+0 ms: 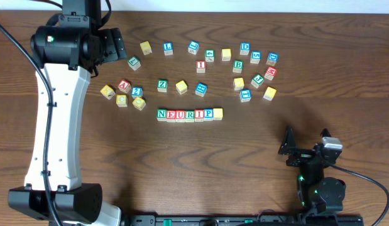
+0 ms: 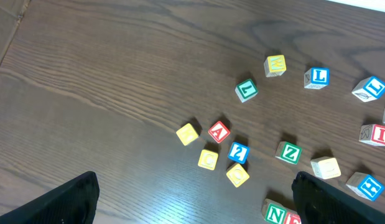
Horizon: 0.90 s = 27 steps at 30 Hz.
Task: Spell out NEURIPS
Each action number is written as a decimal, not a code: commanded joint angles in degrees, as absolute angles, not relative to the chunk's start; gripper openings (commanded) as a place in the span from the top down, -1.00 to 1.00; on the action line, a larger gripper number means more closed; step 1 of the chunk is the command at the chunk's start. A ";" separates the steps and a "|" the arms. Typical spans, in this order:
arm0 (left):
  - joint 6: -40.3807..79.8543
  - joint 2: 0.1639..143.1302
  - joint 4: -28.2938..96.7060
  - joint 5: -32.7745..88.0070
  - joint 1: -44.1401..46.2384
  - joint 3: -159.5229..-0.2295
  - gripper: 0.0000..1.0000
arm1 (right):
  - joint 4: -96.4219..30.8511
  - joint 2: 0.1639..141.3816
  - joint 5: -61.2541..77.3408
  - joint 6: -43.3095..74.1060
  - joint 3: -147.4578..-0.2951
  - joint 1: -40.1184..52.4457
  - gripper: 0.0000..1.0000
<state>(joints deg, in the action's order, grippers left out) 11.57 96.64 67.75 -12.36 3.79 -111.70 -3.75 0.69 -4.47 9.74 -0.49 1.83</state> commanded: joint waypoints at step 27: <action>10.92 51.72 27.14 -5.15 0.38 -57.63 -0.95 | -3.88 0.34 -4.32 8.69 -0.32 1.50 -0.99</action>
<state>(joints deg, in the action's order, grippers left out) 11.57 56.58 29.95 -8.34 1.41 -63.61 -3.70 0.69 -4.47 9.74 -0.47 1.83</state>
